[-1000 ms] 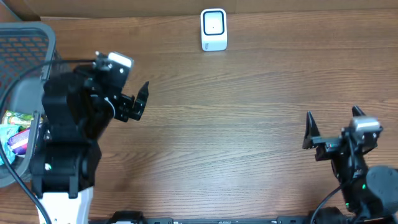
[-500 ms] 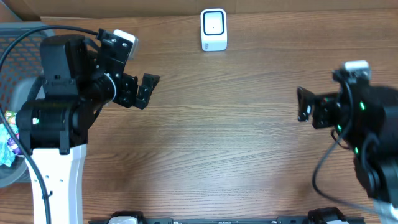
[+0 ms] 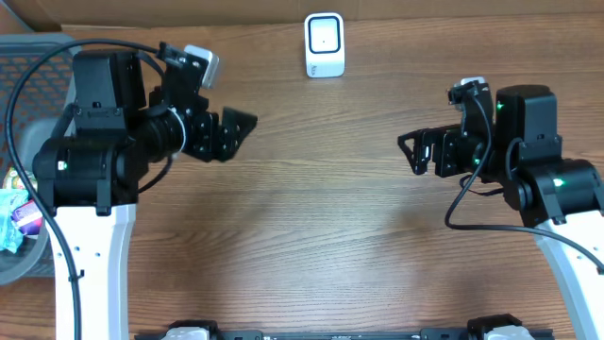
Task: Scan the item barcode
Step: 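Raise the left arm and reach into the grey basket, then grasp the purple packaged box in the basket with the left gripper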
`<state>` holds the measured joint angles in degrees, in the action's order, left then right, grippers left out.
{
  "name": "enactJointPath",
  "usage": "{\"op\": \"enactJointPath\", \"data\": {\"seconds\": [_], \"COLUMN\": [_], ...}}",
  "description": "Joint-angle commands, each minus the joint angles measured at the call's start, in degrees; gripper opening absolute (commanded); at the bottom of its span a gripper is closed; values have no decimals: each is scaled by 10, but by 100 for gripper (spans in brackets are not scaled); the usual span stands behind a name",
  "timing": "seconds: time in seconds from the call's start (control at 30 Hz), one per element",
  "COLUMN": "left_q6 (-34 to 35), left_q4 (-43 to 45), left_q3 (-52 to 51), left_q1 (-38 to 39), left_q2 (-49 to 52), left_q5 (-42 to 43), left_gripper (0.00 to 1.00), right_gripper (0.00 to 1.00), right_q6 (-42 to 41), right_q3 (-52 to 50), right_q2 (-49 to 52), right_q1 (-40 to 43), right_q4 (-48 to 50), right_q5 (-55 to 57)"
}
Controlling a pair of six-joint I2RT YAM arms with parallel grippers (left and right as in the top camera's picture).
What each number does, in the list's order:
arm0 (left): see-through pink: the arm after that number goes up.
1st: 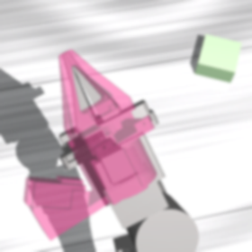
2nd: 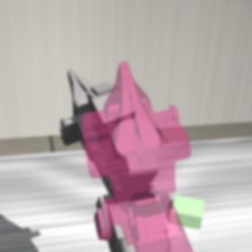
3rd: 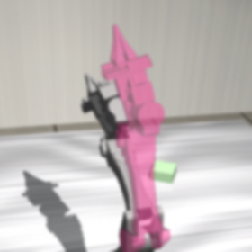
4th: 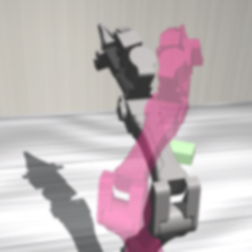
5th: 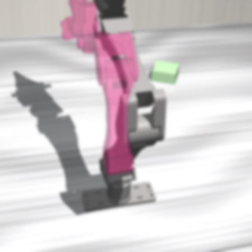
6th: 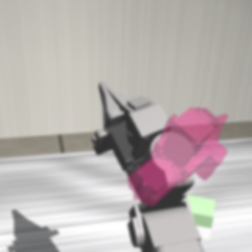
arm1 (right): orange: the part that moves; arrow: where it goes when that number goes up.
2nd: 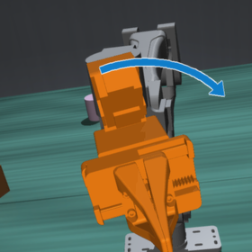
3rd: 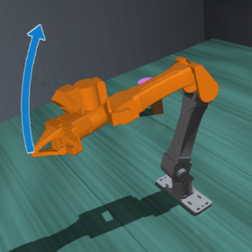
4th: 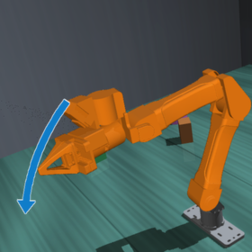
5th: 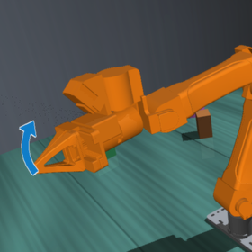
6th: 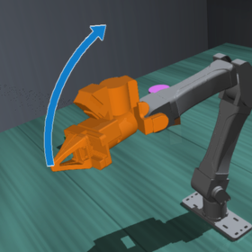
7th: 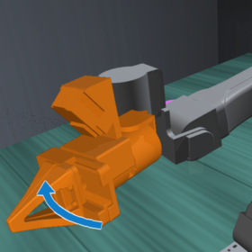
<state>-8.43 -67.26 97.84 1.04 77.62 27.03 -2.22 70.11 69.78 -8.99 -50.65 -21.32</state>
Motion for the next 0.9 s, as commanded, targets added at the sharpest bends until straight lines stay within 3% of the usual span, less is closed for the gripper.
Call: {"op": "enactJointPath", "data": {"seconds": [0.0,0.1,0.3,0.53,0.87], "left_q6": [78,146,289,358,423], "left_q4": [13,16,-31,-105,-138], "left_q3": [14,27,80,93,88], "left_q1": [-7,-28,-133,-306,-504], "left_q2": [7,7,7,9,30], "left_q5": [-10,-62,-189,-276,-280], "left_gripper": [77,84,82,89,91], "right_gripper": [100,100,100,100,100], "right_q6": [-10,-10,-10,-10,-10], "right_q3": [16,16,16,16,16], "right_q2": [-3,-3,-3,-3,-3], "right_q1": [4,4,4,4,4], "right_q4": [2,1,-7,-17,-21], "right_q5": [-43,-43,-43,-43,-45]}}
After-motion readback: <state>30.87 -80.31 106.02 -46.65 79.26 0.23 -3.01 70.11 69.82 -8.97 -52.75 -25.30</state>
